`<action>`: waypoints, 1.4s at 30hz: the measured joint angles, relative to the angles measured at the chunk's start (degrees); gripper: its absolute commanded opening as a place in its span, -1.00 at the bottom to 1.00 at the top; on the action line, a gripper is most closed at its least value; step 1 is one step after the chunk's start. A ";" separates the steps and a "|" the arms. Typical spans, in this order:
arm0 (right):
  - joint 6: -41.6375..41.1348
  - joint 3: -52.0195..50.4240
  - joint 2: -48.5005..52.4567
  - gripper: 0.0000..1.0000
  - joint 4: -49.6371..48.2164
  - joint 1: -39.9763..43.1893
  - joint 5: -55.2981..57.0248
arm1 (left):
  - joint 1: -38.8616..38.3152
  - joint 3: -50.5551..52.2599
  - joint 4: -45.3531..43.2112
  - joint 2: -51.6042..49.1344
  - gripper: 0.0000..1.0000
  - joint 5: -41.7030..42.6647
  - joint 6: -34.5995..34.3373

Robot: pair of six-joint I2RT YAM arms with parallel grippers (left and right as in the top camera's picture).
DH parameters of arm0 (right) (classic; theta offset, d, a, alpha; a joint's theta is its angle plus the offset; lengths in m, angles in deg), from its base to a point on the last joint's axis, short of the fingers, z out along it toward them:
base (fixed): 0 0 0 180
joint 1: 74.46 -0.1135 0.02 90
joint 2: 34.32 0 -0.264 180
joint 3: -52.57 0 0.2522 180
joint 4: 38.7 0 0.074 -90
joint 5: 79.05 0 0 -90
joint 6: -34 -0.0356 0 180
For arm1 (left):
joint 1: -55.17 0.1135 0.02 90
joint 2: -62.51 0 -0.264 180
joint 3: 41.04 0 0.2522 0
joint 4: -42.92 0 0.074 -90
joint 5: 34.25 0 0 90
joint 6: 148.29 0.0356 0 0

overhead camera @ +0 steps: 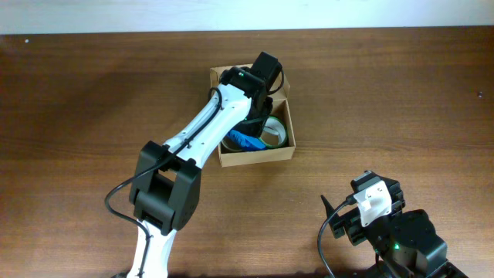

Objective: Pack container

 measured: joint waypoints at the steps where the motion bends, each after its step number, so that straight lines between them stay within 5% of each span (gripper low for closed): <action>1: 0.02 0.00 0.00 0.98 0.00 0.02 0.00 | 0.00 -0.11 0.09 0.00 -0.12 -0.04 0.00; 17: 0.04 0.00 0.00 0.98 0.00 0.02 -0.02 | -0.11 -0.39 11.61 11.17 -0.12 -4.00 1.51; 27: 0.07 0.00 0.00 0.99 0.00 0.02 -0.02 | -2.10 -0.42 17.90 25.68 0.43 -8.70 12.85; 30: 0.04 0.00 0.00 0.98 0.00 0.02 0.00 | -2.12 -0.46 18.99 31.32 0.99 -10.40 16.46; 42: 0.02 0.00 0.00 0.98 0.00 0.02 0.00 | -2.12 -0.76 20.04 42.82 0.99 -13.53 20.74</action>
